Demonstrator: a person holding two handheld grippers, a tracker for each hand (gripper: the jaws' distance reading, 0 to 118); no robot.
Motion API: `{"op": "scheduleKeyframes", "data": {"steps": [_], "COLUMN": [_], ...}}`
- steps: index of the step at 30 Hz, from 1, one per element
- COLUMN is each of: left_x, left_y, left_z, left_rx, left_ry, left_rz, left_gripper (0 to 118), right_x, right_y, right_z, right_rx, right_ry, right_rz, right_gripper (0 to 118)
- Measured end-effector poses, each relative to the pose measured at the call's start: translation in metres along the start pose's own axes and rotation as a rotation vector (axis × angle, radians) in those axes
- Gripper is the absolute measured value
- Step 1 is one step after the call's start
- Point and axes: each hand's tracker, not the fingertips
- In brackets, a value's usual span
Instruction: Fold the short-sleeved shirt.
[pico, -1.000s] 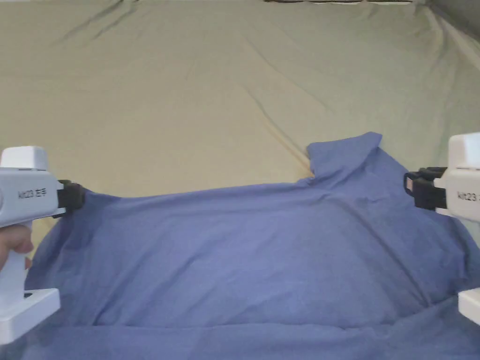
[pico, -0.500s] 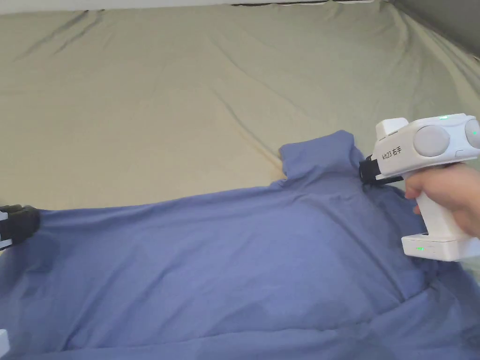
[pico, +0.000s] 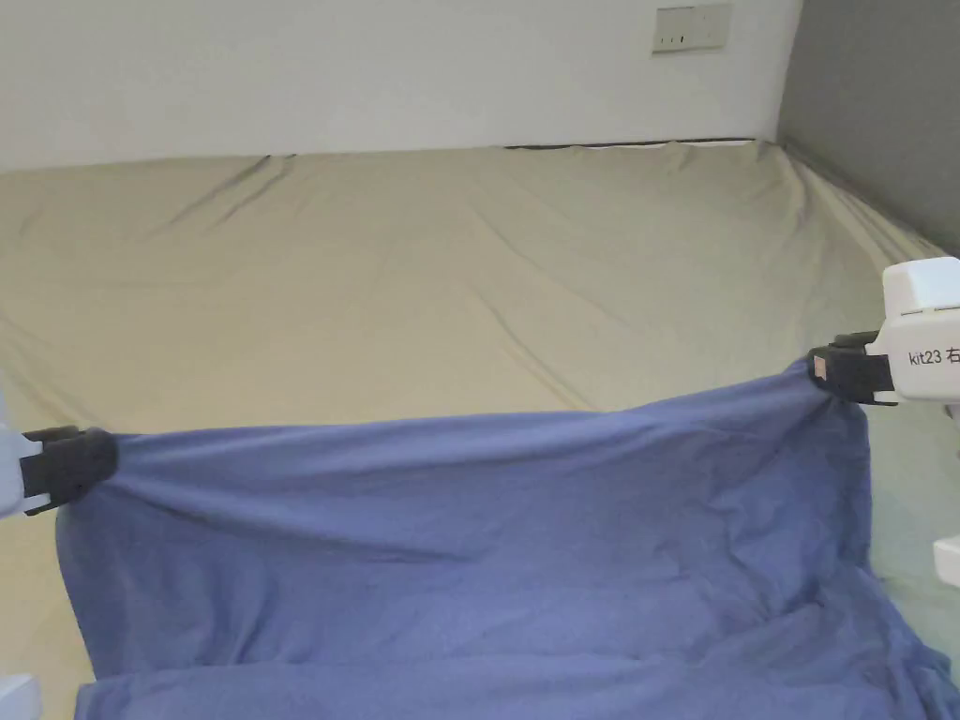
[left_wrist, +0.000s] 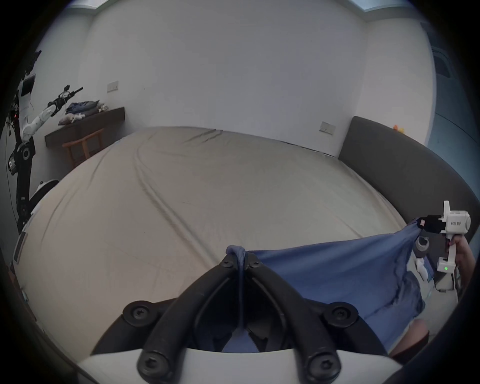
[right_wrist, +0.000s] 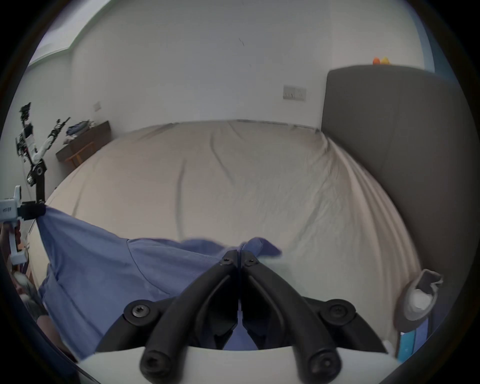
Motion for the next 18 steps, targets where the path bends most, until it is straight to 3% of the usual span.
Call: {"op": "scheduleKeyframes", "data": {"steps": [8,18], "left_x": [0.005,-0.005], "left_y": [-0.079,-0.179], "left_z": [0.087,0.075], "left_rx": [-0.016,-0.271], "left_ry": [-0.026,-0.006], "left_rz": [-0.033,-0.032], "left_gripper": [1,1], "right_x": [-0.019,-0.026], "right_y": [-0.085,-0.201], "right_z": [0.109,0.091], "right_rx": [0.05,-0.209], "right_ry": [-0.008,-0.066], "right_rz": [0.023,0.048], "right_gripper": [1,1]}}
